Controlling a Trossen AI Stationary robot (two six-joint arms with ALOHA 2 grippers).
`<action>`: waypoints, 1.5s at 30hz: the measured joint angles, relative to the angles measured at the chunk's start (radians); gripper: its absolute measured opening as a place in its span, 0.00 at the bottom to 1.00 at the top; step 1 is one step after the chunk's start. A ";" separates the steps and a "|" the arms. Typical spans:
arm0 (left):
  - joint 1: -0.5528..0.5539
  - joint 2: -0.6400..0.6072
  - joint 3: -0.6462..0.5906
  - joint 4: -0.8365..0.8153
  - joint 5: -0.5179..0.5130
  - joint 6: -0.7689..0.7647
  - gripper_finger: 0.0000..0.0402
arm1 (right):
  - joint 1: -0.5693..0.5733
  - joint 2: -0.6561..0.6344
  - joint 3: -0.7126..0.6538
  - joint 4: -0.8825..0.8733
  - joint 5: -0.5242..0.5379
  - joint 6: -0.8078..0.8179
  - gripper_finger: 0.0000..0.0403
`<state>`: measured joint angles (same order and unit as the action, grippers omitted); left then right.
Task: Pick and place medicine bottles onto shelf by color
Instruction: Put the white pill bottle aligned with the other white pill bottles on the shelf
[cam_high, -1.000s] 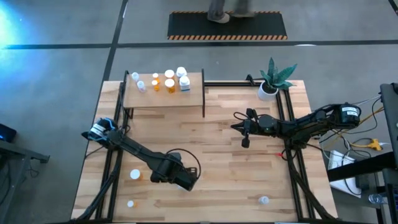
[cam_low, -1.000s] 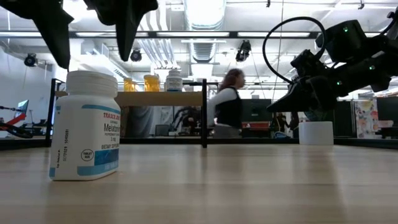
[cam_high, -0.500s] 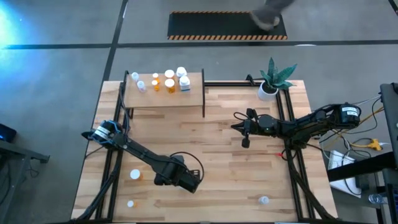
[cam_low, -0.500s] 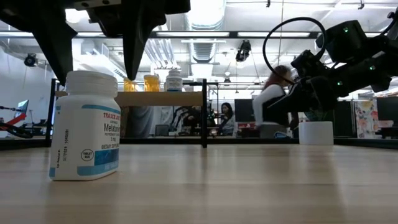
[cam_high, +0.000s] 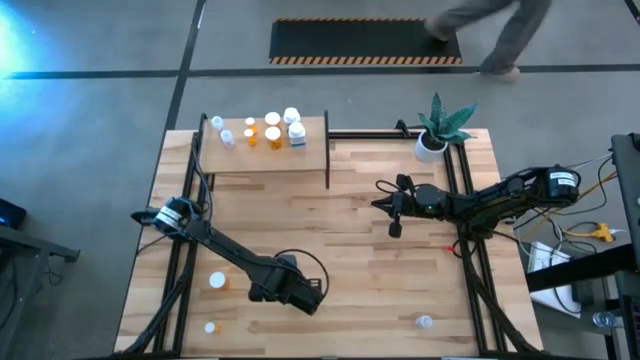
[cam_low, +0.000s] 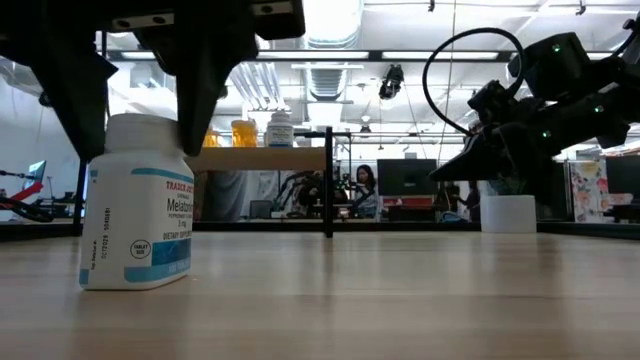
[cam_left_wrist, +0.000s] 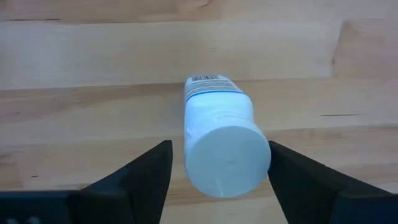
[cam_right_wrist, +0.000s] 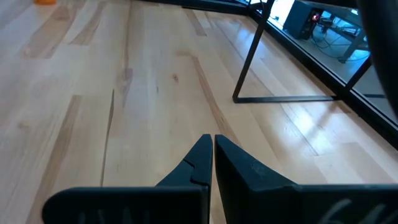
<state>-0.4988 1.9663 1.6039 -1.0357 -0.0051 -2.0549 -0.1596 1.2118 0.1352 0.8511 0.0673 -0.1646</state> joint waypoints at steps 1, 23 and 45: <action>-0.002 -0.001 0.000 -0.003 0.000 0.002 0.57 | 0.000 0.000 0.000 0.000 0.000 0.000 0.02; 0.161 -0.224 0.003 -0.295 -0.109 0.801 0.41 | 0.000 0.000 0.000 -0.001 -0.023 0.047 0.02; 0.937 -0.241 0.395 -0.303 0.010 2.462 0.41 | 0.000 0.000 0.025 0.001 -0.023 0.036 0.02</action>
<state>0.4385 1.7249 1.9994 -1.3388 0.0051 0.4072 -0.1596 1.2121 0.1605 0.8522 0.0448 -0.1282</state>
